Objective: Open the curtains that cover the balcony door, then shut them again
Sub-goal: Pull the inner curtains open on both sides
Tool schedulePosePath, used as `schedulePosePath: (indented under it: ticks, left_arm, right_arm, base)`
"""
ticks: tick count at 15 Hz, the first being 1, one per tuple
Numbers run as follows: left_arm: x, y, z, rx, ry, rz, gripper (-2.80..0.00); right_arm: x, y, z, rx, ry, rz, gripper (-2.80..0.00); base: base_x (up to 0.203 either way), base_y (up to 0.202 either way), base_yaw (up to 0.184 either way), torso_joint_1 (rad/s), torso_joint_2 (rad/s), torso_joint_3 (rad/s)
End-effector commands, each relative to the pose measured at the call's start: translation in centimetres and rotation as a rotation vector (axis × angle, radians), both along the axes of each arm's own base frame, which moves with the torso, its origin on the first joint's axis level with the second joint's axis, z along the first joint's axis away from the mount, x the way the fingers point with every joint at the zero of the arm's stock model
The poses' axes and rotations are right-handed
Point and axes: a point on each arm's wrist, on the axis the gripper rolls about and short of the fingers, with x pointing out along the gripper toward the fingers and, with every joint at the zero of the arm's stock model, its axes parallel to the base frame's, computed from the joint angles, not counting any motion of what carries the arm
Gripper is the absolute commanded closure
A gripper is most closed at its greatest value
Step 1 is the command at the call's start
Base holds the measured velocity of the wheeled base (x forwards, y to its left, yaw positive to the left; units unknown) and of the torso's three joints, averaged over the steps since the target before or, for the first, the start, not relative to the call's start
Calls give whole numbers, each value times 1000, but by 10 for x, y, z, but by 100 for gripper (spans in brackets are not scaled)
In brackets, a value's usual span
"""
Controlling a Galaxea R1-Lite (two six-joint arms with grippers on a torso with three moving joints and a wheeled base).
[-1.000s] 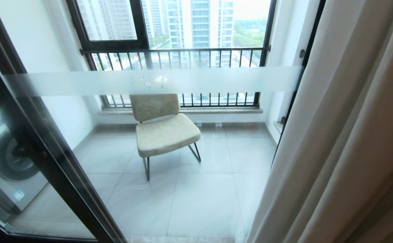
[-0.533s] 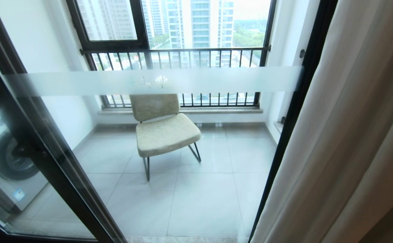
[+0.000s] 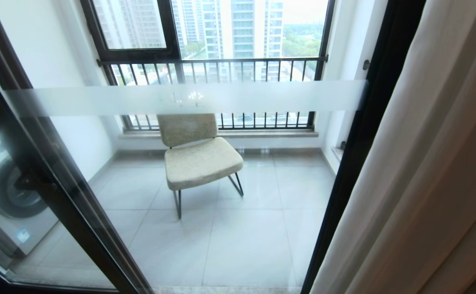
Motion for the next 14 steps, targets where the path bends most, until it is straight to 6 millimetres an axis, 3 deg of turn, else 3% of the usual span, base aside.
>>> schedulePosePath:
  ticks: [1, 5, 14]
  left_arm:
    - [0, 0, 0, -1, -1, -1, 0]
    - [0, 0, 0, -1, -2, 0, 0]
    - [0, 0, 0, -1, -1, 1, 0]
  right_arm:
    - [1, -14, -5, 13, 10, -30, 0]
    - [4, -42, 0, 14, -13, -80, 0]
    - [-18, -104, -2, 18, -32, -237, 0]
  base:
    - [0, 0, 0, 0, 0, 0]
    - [0, 0, 0, 0, 0, 0]
    - [0, 0, 0, 0, 0, 0]
